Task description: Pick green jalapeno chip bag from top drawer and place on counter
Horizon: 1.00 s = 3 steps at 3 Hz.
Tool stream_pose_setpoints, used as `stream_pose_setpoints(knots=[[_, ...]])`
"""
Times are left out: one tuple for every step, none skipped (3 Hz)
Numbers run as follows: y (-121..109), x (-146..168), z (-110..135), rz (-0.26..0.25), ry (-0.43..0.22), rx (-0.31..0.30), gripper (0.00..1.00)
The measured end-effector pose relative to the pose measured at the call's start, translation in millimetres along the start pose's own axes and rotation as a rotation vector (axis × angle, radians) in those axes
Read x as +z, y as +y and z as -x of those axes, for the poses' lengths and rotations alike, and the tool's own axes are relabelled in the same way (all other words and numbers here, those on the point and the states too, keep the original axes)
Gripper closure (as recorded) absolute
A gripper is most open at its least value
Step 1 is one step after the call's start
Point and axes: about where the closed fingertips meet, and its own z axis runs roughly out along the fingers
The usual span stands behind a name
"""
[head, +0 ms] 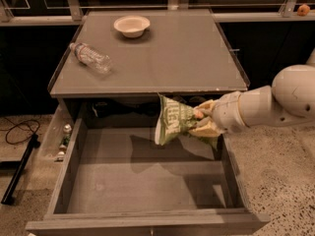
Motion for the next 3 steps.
stream_pose_setpoints(knots=[[-23, -26, 10, -0.038, 0.030, -0.034, 1.00], [-57, -59, 14, -0.093, 0.054, -0.036, 1.00], [-59, -54, 18, -0.085, 0.049, -0.038, 1.00]])
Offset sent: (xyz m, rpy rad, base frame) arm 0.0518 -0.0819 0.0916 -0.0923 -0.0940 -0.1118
